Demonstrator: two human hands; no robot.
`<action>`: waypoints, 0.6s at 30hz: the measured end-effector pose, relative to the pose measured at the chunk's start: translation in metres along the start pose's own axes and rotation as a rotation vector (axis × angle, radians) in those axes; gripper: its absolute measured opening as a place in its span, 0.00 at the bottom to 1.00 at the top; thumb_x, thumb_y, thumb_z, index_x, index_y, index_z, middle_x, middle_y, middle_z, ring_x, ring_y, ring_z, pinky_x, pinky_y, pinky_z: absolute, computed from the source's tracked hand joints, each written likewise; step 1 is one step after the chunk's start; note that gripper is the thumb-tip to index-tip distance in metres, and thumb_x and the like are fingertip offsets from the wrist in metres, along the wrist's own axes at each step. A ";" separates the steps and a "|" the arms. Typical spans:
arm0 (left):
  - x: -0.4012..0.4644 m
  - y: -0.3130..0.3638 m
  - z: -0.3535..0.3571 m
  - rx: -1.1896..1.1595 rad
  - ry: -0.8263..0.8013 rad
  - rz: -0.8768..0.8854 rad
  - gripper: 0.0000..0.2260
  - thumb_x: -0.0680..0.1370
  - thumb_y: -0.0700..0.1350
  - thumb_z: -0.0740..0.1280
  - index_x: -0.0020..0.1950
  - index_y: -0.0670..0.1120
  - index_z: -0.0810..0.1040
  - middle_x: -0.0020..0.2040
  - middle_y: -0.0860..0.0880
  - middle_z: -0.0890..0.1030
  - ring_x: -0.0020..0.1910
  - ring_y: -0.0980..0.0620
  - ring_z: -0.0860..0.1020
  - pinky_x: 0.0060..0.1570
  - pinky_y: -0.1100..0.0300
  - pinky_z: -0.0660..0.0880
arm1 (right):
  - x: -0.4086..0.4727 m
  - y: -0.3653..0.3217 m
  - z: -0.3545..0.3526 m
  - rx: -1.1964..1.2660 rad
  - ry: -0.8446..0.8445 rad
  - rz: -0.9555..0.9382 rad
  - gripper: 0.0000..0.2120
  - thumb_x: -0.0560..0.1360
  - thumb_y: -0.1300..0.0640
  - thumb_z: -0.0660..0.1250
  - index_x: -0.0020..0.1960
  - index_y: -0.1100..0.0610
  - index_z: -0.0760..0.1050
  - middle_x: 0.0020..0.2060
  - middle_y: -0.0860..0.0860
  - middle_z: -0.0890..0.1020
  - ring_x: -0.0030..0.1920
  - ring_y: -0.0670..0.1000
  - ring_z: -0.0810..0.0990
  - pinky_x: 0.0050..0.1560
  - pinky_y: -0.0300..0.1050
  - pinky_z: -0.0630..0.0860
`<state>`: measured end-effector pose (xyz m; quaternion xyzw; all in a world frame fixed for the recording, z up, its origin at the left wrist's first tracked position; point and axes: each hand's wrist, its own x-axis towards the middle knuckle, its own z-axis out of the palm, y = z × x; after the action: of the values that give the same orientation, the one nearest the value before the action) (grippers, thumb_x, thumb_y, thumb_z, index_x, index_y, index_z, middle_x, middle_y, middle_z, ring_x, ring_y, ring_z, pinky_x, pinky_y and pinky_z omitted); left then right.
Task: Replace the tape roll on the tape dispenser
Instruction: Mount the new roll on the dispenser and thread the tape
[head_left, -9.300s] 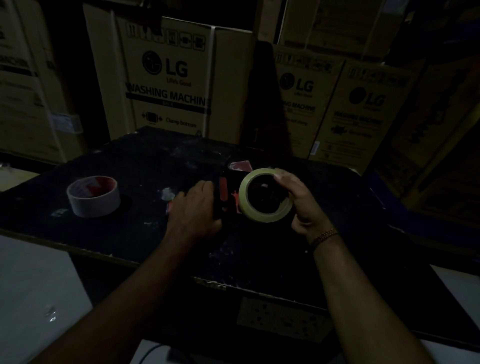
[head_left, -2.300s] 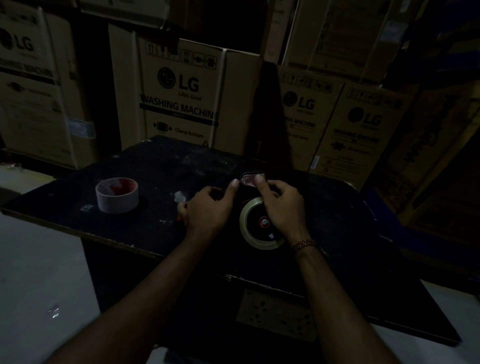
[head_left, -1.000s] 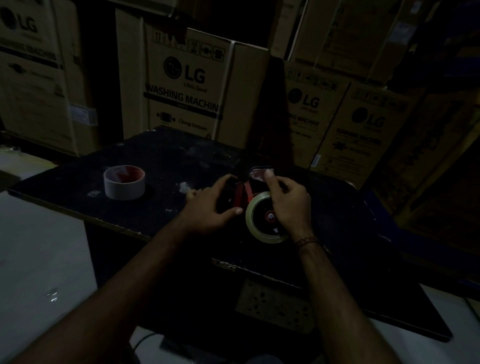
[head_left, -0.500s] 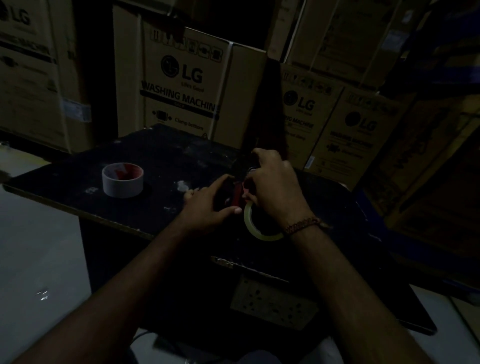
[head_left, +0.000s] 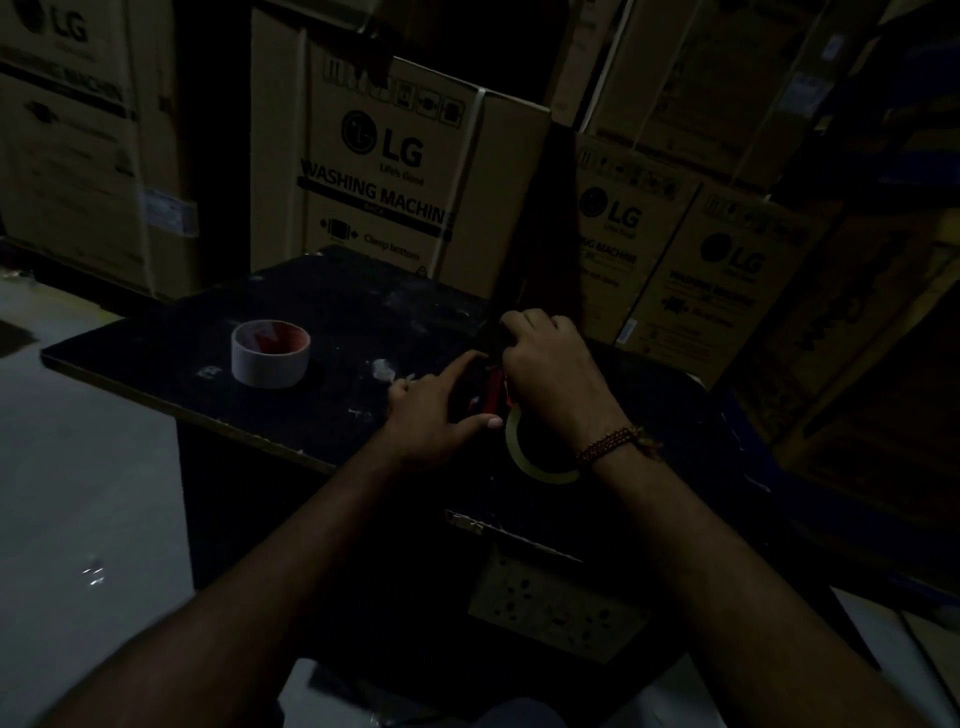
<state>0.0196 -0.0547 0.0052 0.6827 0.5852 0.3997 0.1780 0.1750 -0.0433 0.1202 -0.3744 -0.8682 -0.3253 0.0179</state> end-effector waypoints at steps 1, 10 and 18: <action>0.000 0.000 0.001 0.019 -0.002 -0.013 0.43 0.69 0.76 0.62 0.82 0.65 0.57 0.68 0.52 0.82 0.70 0.47 0.77 0.74 0.42 0.62 | 0.000 0.001 0.005 -0.005 0.021 -0.008 0.15 0.74 0.56 0.62 0.48 0.64 0.85 0.64 0.63 0.80 0.61 0.64 0.79 0.54 0.59 0.76; -0.004 0.005 0.004 0.050 0.089 -0.034 0.40 0.77 0.66 0.70 0.84 0.61 0.56 0.70 0.45 0.79 0.71 0.43 0.74 0.71 0.49 0.57 | -0.006 -0.001 0.036 0.049 0.196 0.009 0.17 0.81 0.57 0.54 0.52 0.65 0.79 0.56 0.64 0.81 0.49 0.64 0.81 0.58 0.65 0.79; -0.005 0.002 0.009 0.048 0.100 -0.054 0.39 0.77 0.68 0.69 0.84 0.64 0.56 0.65 0.43 0.80 0.68 0.43 0.74 0.68 0.52 0.55 | -0.004 -0.009 0.024 0.100 0.267 0.143 0.19 0.82 0.53 0.52 0.50 0.63 0.77 0.47 0.61 0.80 0.40 0.61 0.80 0.57 0.67 0.81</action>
<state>0.0274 -0.0579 -0.0008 0.6500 0.6211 0.4140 0.1428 0.1766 -0.0364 0.0954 -0.3874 -0.8443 -0.3262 0.1749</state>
